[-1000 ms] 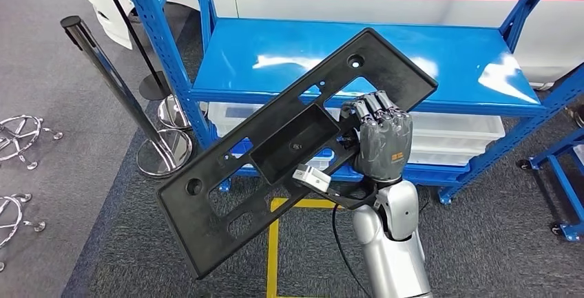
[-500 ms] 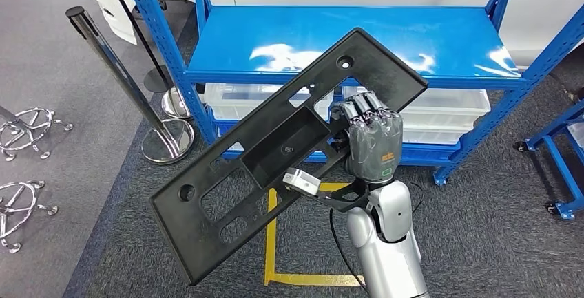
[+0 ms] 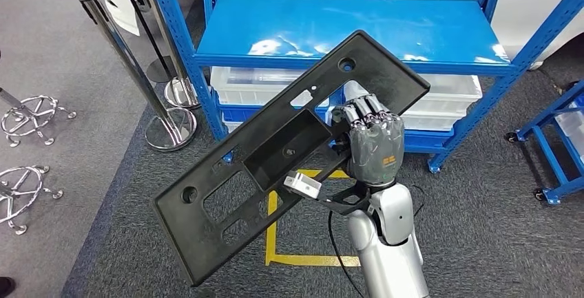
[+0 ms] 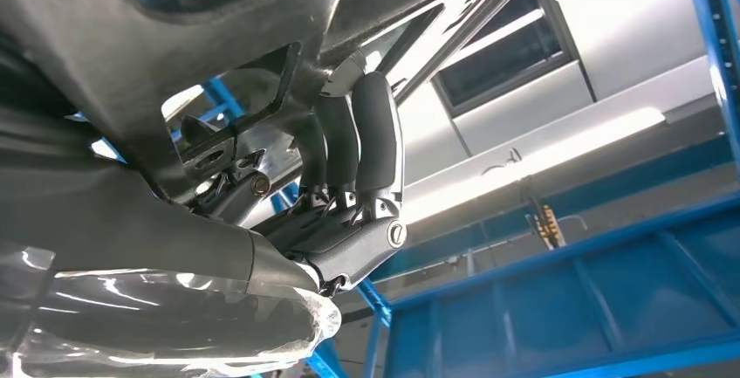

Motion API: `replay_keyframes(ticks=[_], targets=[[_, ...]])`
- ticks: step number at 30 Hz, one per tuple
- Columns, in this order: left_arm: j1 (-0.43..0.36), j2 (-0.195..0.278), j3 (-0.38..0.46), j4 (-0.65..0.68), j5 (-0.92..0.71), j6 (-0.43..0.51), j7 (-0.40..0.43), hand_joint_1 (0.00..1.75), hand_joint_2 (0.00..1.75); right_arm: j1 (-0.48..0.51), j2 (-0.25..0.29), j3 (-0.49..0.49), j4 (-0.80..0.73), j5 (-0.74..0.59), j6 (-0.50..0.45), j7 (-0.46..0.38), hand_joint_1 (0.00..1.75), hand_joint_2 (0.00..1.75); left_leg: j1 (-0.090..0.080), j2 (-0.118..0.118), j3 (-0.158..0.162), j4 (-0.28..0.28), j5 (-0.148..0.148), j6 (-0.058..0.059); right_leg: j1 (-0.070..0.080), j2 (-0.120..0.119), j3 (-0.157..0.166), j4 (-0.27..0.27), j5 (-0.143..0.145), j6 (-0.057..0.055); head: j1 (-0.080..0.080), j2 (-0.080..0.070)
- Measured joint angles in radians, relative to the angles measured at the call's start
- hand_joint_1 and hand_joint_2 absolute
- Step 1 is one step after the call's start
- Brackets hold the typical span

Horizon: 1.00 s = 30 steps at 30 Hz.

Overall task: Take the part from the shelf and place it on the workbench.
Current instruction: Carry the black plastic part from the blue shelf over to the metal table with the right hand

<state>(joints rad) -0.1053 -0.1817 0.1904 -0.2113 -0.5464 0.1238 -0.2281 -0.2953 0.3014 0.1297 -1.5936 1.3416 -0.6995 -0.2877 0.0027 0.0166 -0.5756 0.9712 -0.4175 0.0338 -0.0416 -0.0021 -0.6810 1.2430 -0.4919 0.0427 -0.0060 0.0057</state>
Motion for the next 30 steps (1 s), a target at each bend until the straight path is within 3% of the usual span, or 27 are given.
replay_keyframes(ticks=[1, 3, 5, 7, 9, 11, 12, 13, 14, 16, 18, 20, 22, 23, 24, 26, 27, 28, 30], targets=[[0.0, 0.0, 0.0, 0.0, 0.0, 0.001, 0.0, 0.0, 1.75, 0.0, 0.0, 0.0, 0.0, 0.003, 0.0, 0.002, 1.75, 1.75, 0.002, 0.0, -0.017, 0.014, 0.001, -0.007, -0.004, 0.0, 0.044, -0.058, 0.011, 0.009, 0.0, 0.0], [-0.002, -0.001, 0.0, 0.0, -0.001, 0.003, 0.0, 0.0, 1.75, 0.0, 0.0, 0.0, -0.003, 0.007, 0.0, 0.006, 1.75, 1.75, 0.003, -0.003, -0.047, 0.045, 0.002, -0.021, -0.005, 0.005, 0.104, -0.153, -0.002, 0.008, -0.001, 0.0], [-0.001, -0.002, 0.0, 0.0, -0.001, 0.003, 0.0, 0.0, 1.75, 0.001, 0.001, -0.001, -0.005, 0.009, 0.0, 0.009, 1.75, 1.75, 0.007, -0.004, -0.065, 0.063, 0.01, -0.034, 0.003, 0.011, 0.105, -0.173, -0.017, -0.01, -0.002, 0.0], [0.002, -0.005, 0.0, 0.0, -0.001, 0.003, 0.0, 0.0, 1.75, 0.001, 0.0, -0.001, -0.005, 0.01, 0.0, 0.012, 1.75, 1.75, 0.014, -0.005, -0.079, 0.078, 0.002, -0.044, 0.007, 0.009, 0.092, -0.169, -0.008, -0.029, -0.002, 0.0], [0.003, -0.008, 0.0, 0.0, -0.002, 0.004, 0.0, 0.0, 1.75, 0.0, 0.001, 0.0, -0.005, 0.012, 0.0, 0.015, 1.75, 1.75, 0.019, -0.006, -0.104, 0.147, -0.068, -0.049, 0.01, 0.006, 0.076, -0.171, 0.008, -0.05, -0.002, 0.0], [0.003, -0.011, 0.0, 0.0, -0.003, 0.005, 0.0, 0.0, 1.75, 0.0, 0.001, 0.001, -0.005, 0.018, 0.0, 0.02, 1.75, 1.75, 0.018, -0.007, -0.132, 0.268, -0.159, -0.048, 0.018, 0.002, 0.055, -0.17, 0.025, -0.064, -0.003, 0.0], [0.002, -0.013, 0.0, 0.0, -0.004, 0.005, 0.0, 0.0, 1.75, 0.0, 0.001, 0.001, -0.005, 0.021, 0.0, 0.024, 1.75, 1.75, 0.017, -0.007, -0.138, 0.318, -0.181, -0.045, 0.023, 0.001, 0.044, -0.17, 0.034, -0.068, -0.003, 0.0], [0.002, -0.014, 0.0, 0.0, -0.006, 0.006, 0.0, 0.0, 1.75, 0.0, 0.001, 0.001, -0.005, 0.024, 0.0, 0.029, 1.75, 1.75, 0.015, -0.008, -0.13, 0.343, -0.182, -0.04, 0.027, 0.001, 0.032, -0.17, 0.044, -0.07, -0.003, 0.0], [0.002, -0.014, 0.0, 0.0, -0.007, 0.006, 0.0, 0.0, 1.75, 0.0, 0.001, 0.001, -0.005, 0.026, 0.0, 0.034, 1.75, 1.75, 0.011, -0.008, -0.107, 0.336, -0.164, -0.033, 0.03, 0.001, 0.021, -0.17, 0.053, -0.071, -0.003, 0.0], [-0.002, -0.015, 0.0, 0.0, -0.009, 0.007, 0.001, 0.0, 1.75, -0.004, 0.001, 0.002, -0.005, 0.027, 0.0, 0.039, 1.75, 1.75, -0.005, -0.009, -0.017, 0.229, -0.116, -0.014, 0.032, 0.002, 0.002, -0.17, 0.073, -0.072, -0.003, 0.0], [-0.009, -0.016, 0.001, -0.001, -0.009, 0.008, 0.001, 0.0, 1.75, -0.012, 0.001, 0.004, -0.005, 0.027, 0.0, 0.042, 1.75, 1.75, -0.019, -0.01, 0.072, 0.094, -0.112, 0.001, 0.031, 0.002, -0.009, -0.173, 0.093, -0.066, -0.003, 0.0], [-0.014, -0.017, 0.001, -0.001, -0.009, 0.01, 0.0, 0.0, 1.75, -0.019, 0.001, 0.007, -0.004, 0.027, 0.0, 0.043, 1.75, 1.75, -0.026, -0.011, 0.097, 0.034, -0.116, 0.007, 0.028, 0.0, -0.012, -0.186, 0.118, -0.055, -0.003, 0.0], [-0.015, -0.02, 0.001, -0.001, -0.009, 0.011, 0.002, 0.0, 1.75, -0.022, 0.0, 0.01, -0.004, 0.028, 0.0, 0.044, 1.75, 1.75, -0.023, -0.008, 0.089, 0.011, -0.083, 0.011, 0.028, 0.001, -0.017, -0.196, 0.127, -0.046, -0.002, 0.0], [-0.015, -0.022, 0.001, -0.001, -0.01, 0.012, 0.002, 0.0, 1.75, -0.024, 0.0, 0.011, -0.004, 0.028, 0.0, 0.044, 1.75, 1.75, -0.02, -0.006, 0.081, 0.0, -0.063, 0.015, 0.029, 0.002, -0.023, -0.187, 0.105, -0.043, -0.002, 0.0], [-0.015, -0.024, 0.002, -0.001, -0.01, 0.012, 0.003, 0.0, 1.75, -0.025, -0.001, 0.011, -0.004, 0.028, 0.0, 0.045, 1.75, 1.75, -0.017, -0.003, 0.071, -0.009, -0.044, 0.017, 0.03, 0.003, -0.032, -0.16, 0.063, -0.04, -0.002, 0.0], [-0.015, -0.027, 0.002, -0.001, -0.011, 0.012, 0.003, 0.0, 1.75, -0.026, -0.002, 0.011, -0.004, 0.028, 0.0, 0.046, 1.75, 1.75, -0.018, -0.002, 0.037, -0.007, -0.016, 0.02, 0.028, 0.003, -0.049, -0.055, -0.041, -0.034, -0.002, 0.0], [-0.015, -0.029, 0.002, -0.001, -0.011, 0.012, 0.003, 0.0, 1.75, -0.026, -0.003, 0.011, -0.003, 0.028, 0.0, 0.046, 1.75, 1.75, -0.018, -0.001, 0.017, -0.003, -0.004, 0.019, 0.028, 0.003, -0.054, 0.003, -0.069, -0.03, -0.002, 0.0], [-0.014, -0.03, 0.002, -0.001, -0.011, 0.012, 0.003, 0.0, 1.75, -0.026, -0.003, 0.011, -0.002, 0.029, 0.0, 0.046, 1.75, 1.75, -0.018, -0.001, -0.005, 0.004, 0.008, 0.017, 0.027, 0.003, -0.051, 0.046, -0.069, -0.027, -0.002, 0.0], [-0.014, -0.031, 0.002, -0.001, -0.013, 0.012, 0.005, 0.0, 1.75, -0.026, -0.005, 0.011, -0.002, 0.036, 0.0, 0.048, 1.75, 1.75, -0.017, 0.0, -0.053, 0.021, 0.031, 0.012, 0.021, 0.002, -0.004, 0.045, -0.018, -0.02, -0.002, 0.0]])
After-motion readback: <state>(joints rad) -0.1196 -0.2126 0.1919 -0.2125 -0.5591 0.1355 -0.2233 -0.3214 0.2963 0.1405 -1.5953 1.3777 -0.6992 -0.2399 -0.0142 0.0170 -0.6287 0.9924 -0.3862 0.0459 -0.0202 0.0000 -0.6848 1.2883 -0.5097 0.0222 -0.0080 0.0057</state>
